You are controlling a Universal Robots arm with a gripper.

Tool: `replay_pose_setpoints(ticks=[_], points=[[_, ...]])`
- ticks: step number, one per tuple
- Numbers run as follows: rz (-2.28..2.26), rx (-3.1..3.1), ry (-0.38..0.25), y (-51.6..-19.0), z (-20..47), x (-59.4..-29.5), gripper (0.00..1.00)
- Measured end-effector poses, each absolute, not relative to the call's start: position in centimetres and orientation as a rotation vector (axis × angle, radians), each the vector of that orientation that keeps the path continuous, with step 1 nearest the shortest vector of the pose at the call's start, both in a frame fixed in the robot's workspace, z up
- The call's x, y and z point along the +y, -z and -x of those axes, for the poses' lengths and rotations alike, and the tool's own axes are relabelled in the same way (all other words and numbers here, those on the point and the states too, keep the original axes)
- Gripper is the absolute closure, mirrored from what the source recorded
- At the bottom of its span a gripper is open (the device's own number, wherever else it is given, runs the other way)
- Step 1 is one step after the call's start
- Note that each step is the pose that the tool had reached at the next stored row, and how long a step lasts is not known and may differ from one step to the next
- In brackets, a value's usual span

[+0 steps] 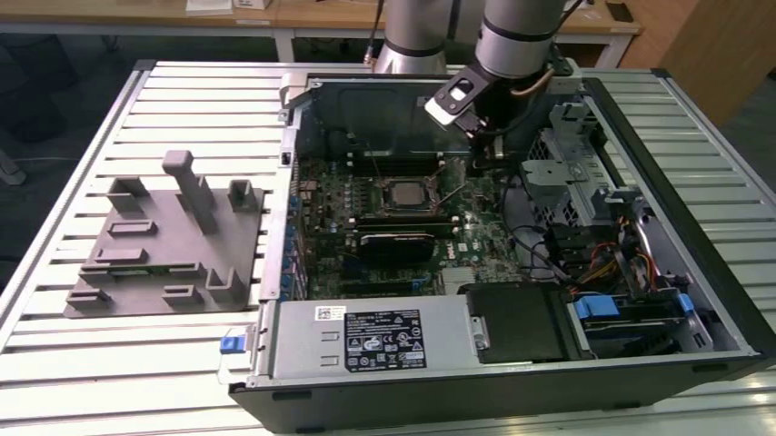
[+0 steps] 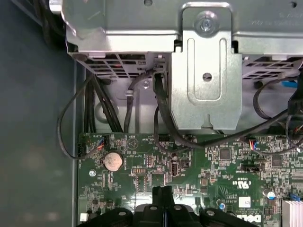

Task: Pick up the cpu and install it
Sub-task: 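Close the cpu cover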

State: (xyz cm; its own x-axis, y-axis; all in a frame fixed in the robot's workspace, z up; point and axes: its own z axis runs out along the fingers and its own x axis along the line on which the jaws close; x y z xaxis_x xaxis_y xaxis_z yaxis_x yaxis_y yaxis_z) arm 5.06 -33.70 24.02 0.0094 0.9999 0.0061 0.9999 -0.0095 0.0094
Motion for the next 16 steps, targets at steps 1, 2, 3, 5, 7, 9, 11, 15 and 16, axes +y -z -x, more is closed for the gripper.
replay_pose_setpoints(ticks=[1,2,3,5,7,9,11,15,16], points=[[-2.230,2.209,-0.017,-24.0,-4.9,-33.7,0.89],[-2.230,2.209,-0.017,-24.0,-4.8,-33.7,0.89],[-2.230,2.209,-0.017,-24.0,-4.6,-33.7,0.89],[-2.230,2.209,-0.017,-24.0,-4.4,-33.7,0.89],[-2.230,2.209,-0.017,-24.0,-4.2,-33.7,0.89],[-2.230,2.209,-0.017,-24.0,-3.9,-33.7,0.89],[-2.230,2.209,-0.017,-24.0,-3.7,-33.7,0.89],[-2.230,2.209,-0.017,-23.9,-3.1,-33.7,0.89],[-2.230,2.209,-0.017,-23.9,-2.9,-33.7,0.89]])
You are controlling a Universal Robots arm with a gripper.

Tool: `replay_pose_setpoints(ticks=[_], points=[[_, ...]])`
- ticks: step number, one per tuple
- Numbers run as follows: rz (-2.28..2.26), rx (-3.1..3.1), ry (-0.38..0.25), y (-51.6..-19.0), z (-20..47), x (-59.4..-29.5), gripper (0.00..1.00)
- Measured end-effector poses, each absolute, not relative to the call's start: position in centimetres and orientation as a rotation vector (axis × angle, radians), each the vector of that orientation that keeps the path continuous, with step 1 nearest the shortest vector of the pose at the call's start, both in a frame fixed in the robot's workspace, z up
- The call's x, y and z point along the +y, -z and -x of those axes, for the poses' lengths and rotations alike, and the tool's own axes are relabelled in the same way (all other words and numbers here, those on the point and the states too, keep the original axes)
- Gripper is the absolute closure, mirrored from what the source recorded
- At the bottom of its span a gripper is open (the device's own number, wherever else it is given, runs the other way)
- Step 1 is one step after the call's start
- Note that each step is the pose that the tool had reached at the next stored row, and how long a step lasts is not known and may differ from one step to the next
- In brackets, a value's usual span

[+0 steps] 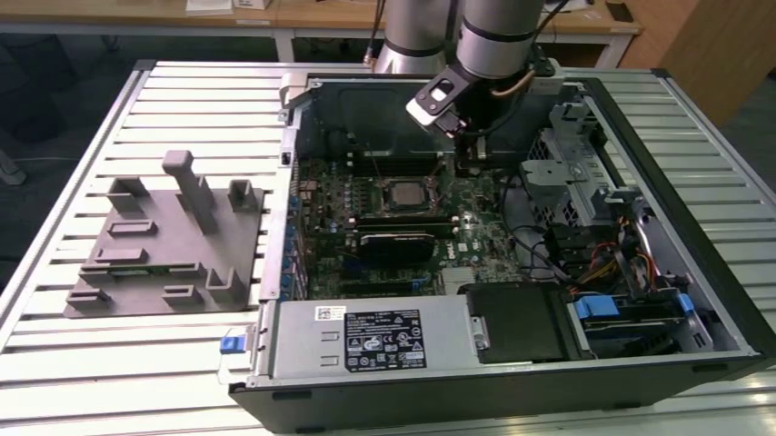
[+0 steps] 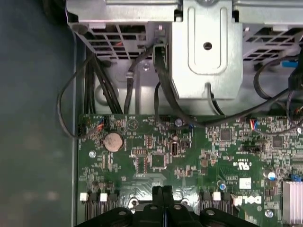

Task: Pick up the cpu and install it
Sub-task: 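Close the cpu cover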

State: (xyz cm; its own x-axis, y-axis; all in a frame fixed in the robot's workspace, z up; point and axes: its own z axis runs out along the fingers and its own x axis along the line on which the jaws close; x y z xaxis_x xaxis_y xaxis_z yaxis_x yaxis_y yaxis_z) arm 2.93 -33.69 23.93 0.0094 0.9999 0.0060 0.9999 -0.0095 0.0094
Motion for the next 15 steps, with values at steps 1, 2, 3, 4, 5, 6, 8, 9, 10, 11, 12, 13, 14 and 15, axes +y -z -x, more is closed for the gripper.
replay_pose_setpoints(ticks=[1,2,3,4,5,6,8,9,10,11,12,13,14,15], points=[[-2.230,2.209,-0.017,-23.9,-2.8,-33.7,0.89],[-2.230,2.209,-0.017,-23.9,-2.6,-33.7,0.89],[-2.230,2.209,-0.017,-23.9,-2.4,-33.7,0.89],[-2.230,2.209,-0.017,-23.9,-2.2,-33.7,0.89],[-2.230,2.209,-0.017,-23.9,-2.0,-33.7,0.89],[-2.230,2.209,-0.017,-23.9,-1.9,-33.7,0.89],[-2.230,2.209,-0.017,-23.9,-1.6,-33.7,0.89],[-2.230,2.209,-0.017,-23.8,-1.5,-33.7,0.89],[-2.230,2.209,-0.017,-23.8,-1.3,-33.7,0.89],[-2.230,2.209,-0.017,-23.8,-1.2,-33.7,0.89],[-2.230,2.209,-0.017,-23.8,-1.0,-33.7,0.89],[-2.230,2.209,-0.017,-23.7,-0.9,-33.7,0.89],[-2.230,2.209,-0.017,-23.7,-0.7,-33.7,0.89],[-2.230,2.209,-0.017,-23.7,-0.6,-33.7,0.89]])
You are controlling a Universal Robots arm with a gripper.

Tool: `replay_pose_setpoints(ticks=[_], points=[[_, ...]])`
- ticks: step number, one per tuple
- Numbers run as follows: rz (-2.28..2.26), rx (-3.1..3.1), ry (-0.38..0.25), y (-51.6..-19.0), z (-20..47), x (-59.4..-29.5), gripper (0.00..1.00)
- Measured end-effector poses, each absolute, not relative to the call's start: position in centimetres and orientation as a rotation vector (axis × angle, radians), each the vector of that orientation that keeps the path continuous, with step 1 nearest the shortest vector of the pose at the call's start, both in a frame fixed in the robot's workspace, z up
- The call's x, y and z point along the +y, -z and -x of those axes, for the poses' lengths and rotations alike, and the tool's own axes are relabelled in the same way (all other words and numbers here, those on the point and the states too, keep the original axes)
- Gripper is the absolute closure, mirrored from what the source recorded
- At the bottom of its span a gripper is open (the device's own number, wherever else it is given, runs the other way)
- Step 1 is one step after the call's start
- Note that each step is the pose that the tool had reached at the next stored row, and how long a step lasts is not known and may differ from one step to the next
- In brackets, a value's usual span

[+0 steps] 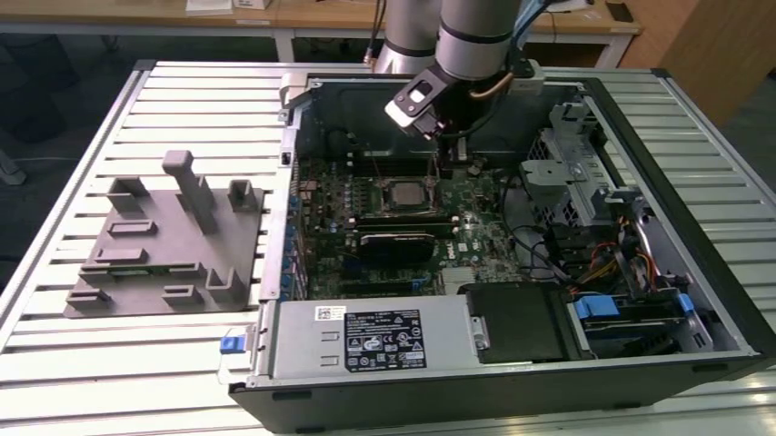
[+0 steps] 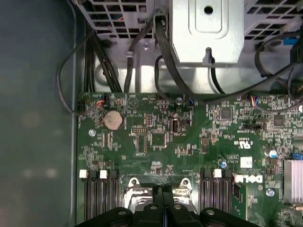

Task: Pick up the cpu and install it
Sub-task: 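Close the cpu cover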

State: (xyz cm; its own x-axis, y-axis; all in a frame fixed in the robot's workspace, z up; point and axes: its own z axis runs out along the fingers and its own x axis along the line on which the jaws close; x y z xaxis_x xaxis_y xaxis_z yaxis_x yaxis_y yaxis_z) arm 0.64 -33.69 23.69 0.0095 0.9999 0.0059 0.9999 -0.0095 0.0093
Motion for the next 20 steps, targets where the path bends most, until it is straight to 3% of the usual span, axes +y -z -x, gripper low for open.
replay_pose_setpoints(ticks=[20], points=[[-2.230,2.209,-0.017,-22.6,1.4,-33.8,0.89]])
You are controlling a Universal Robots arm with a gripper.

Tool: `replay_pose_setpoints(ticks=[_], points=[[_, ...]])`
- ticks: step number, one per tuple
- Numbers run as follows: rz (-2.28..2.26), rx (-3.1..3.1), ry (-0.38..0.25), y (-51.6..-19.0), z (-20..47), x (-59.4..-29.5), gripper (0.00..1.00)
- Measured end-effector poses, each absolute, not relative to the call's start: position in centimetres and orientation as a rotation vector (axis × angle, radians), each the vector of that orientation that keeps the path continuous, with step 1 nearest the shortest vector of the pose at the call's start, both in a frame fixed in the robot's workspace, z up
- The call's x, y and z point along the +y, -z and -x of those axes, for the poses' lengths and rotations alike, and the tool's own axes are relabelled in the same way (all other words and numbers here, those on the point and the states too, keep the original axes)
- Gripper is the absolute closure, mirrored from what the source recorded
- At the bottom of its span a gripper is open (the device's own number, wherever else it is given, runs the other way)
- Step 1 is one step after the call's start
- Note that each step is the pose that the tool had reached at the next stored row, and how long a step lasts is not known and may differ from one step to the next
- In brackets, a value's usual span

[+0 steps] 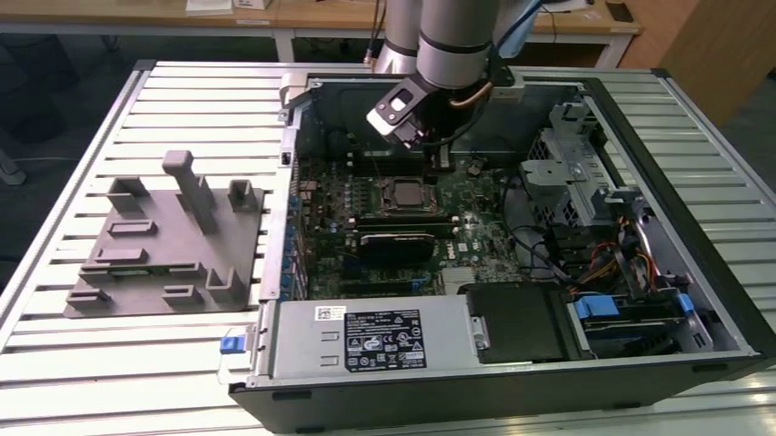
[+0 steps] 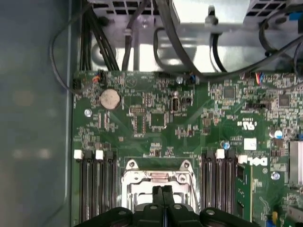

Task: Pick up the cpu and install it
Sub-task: 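Close the cpu cover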

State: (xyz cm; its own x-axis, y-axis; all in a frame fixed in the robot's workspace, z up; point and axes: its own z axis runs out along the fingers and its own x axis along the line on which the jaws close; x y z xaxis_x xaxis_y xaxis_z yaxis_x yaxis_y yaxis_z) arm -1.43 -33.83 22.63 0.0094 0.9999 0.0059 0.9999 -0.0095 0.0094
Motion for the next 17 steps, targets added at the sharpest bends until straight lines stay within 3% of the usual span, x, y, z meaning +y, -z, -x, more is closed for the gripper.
replay_pose_setpoints(ticks=[17], points=[[-2.216,2.224,-0.017,-22.1,3.7,-33.9,0.89]])
